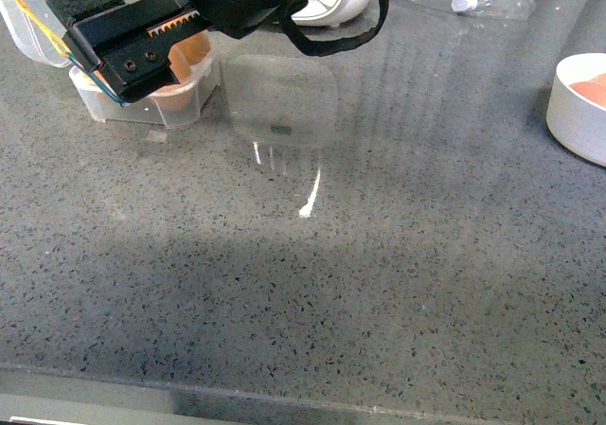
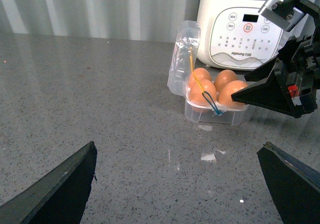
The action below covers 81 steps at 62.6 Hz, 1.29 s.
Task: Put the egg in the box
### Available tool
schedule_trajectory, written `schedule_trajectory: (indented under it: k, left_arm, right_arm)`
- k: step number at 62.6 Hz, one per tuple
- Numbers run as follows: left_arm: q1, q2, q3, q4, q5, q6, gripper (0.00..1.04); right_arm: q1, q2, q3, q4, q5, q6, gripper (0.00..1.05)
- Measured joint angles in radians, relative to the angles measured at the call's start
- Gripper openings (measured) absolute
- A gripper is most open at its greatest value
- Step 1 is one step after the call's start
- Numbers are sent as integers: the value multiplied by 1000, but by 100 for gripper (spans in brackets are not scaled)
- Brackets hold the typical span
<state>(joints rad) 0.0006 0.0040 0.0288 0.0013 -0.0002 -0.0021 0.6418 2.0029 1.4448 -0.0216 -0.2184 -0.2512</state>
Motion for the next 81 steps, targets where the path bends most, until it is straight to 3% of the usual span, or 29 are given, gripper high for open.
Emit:
schedule_trajectory:
  k: [16,33,44,54,69,71,76,81]
  left_arm:
    - [0,0,0,0,0,0,98]
    - [0,0,0,0,0,0,98]
    - [0,0,0,0,0,0,98]
    - [0,0,0,0,0,0,98]
    - [0,0,0,0,0,0,98]
    - [0,0,0,0,0,0,98]
    - [0,0,0,0,0,0,98]
    - [0,0,0,0,-1,0,98]
  right_arm:
    - [-55,-72,-35,54,-4,23,97]
    - [-173,-276,-227,180,34,30,97]
    - [-270,-448,-402,249,28,53,97]
    - [-409,-673,-597,289,2,78,97]
    - [-559,-859,-725,309,-11,109,97]
    - [-561,-879,-742,330,27,127,95]
    - [-563,-956,-835,449,228,187,81]
    - [-587,-1047,-925,460,257,215,69]
